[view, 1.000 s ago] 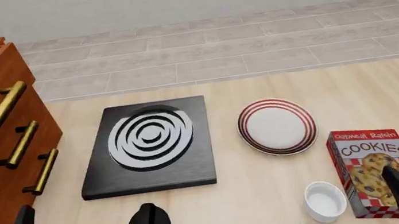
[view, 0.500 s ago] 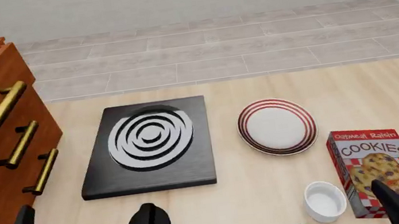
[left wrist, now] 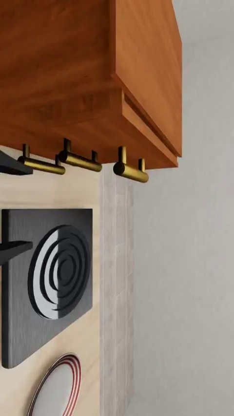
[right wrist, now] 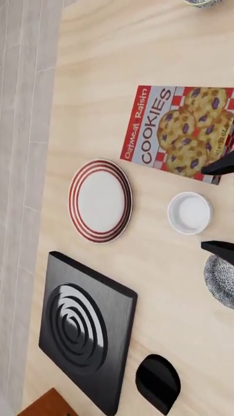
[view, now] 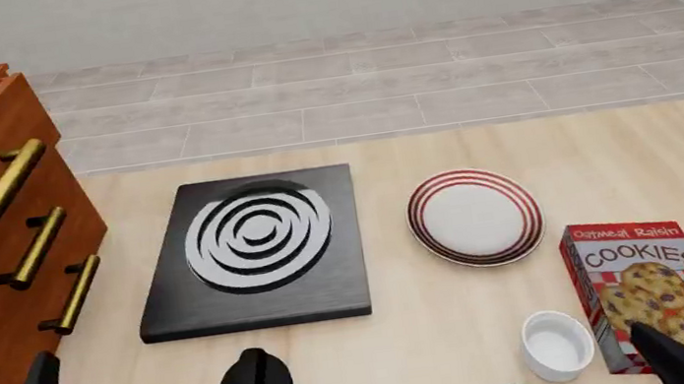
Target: Pick the akita bowl next to the ramekin and place it on the plate.
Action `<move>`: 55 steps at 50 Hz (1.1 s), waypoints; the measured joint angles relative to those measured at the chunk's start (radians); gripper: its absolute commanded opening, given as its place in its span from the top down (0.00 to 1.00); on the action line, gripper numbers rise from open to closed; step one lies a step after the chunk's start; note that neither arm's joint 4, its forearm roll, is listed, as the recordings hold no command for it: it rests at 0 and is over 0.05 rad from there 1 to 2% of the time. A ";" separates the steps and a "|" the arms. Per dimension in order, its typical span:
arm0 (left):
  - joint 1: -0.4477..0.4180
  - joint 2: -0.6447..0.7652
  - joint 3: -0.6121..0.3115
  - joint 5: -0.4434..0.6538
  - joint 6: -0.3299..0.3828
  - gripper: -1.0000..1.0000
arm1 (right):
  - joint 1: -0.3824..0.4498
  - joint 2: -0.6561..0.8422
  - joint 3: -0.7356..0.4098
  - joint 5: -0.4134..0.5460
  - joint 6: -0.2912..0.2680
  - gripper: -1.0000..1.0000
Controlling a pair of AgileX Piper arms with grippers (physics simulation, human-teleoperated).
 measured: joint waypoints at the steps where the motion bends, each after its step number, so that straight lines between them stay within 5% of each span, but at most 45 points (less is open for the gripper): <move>1: 0.000 0.000 0.000 0.000 0.000 0.00 | 0.004 0.000 -0.004 0.004 0.003 0.00; 55: 0.000 0.000 0.000 0.000 0.000 0.00 | 0.172 0.185 0.033 0.004 0.094 0.00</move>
